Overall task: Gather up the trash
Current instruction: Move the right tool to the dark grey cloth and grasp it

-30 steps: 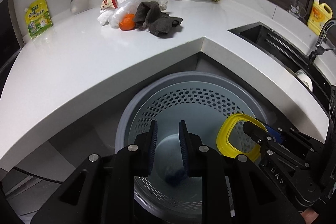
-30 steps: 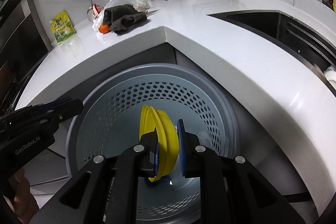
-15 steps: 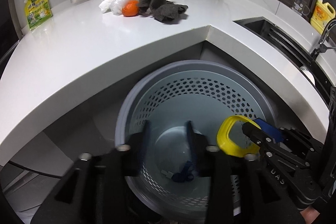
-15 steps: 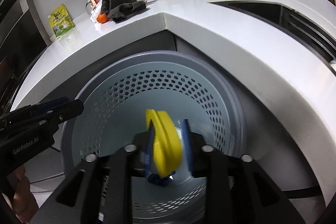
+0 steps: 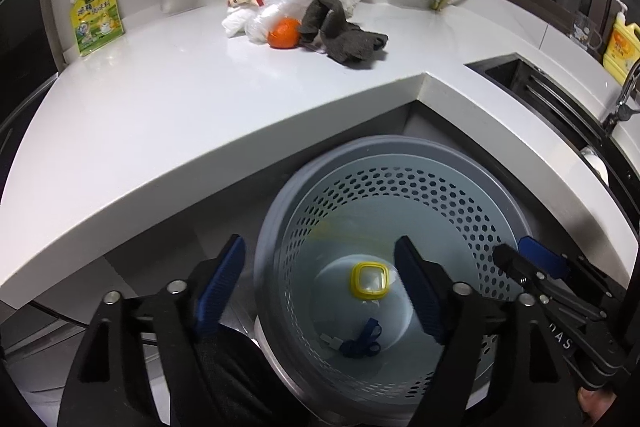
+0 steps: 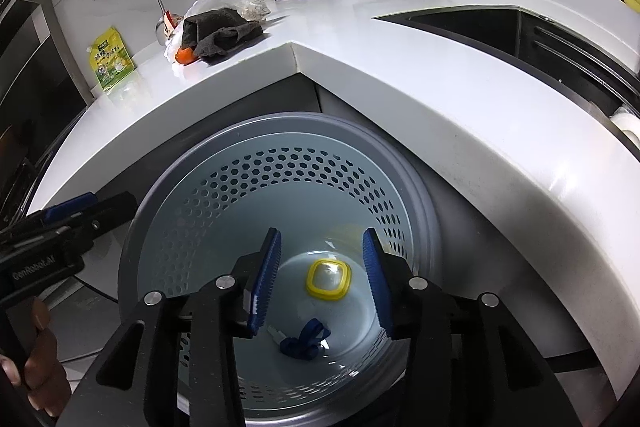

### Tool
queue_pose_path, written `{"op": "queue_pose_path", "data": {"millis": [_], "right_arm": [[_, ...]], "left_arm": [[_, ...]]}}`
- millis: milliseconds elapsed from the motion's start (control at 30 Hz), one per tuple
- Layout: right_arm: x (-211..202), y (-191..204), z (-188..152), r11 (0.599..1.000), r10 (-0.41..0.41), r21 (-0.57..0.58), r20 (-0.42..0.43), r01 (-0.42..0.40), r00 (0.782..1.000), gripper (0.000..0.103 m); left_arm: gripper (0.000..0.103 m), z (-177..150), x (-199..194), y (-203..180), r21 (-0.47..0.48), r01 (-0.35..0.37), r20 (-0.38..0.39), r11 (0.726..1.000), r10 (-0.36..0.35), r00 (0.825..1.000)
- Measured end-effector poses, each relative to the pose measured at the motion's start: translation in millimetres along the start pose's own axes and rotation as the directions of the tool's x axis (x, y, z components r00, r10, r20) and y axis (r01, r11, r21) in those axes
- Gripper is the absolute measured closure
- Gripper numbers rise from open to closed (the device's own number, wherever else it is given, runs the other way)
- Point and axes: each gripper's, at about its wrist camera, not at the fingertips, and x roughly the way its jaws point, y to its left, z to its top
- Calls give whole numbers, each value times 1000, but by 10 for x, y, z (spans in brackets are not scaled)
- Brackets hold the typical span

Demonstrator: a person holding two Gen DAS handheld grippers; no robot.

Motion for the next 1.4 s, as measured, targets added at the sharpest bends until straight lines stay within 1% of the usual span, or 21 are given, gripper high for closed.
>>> {"op": "queue_pose_path", "data": {"millis": [67, 200, 267, 500, 700, 867, 1100, 1400], "right_arm": [[-13, 12, -6, 1000, 2, -3, 5, -2, 1000, 56], [-51, 68, 14, 1000, 4, -22, 22, -4, 1000, 51], [-73, 89, 22, 1000, 3, -29, 33, -2, 999, 47], [-122, 154, 130, 999, 13, -40, 65, -10, 998, 40], [-76, 263, 287, 998, 27, -58, 64, -23, 998, 39], [-12, 348, 420, 997, 38, -72, 69, -33, 997, 37], [105, 415, 532, 996, 43, -87, 50, -38, 998, 37], [150, 503, 746, 994, 72, -90, 68, -66, 995, 37]], "left_arm": [[19, 15, -28, 13, -3, -3, 12, 1000, 3, 1000], [10, 42, -85, 62, -16, -16, 38, 1000, 16, 999], [9, 55, -112, 93, -27, -22, 50, 999, 23, 998], [7, 172, -188, 239, -60, -67, 93, 996, 72, 993], [6, 331, -228, 421, -102, -86, 112, 991, 97, 989], [6, 426, -217, 540, -112, -99, 128, 989, 113, 985], [6, 519, -162, 706, -137, -111, 124, 984, 128, 984], [6, 659, -156, 791, -128, -134, 123, 983, 149, 981]]}}
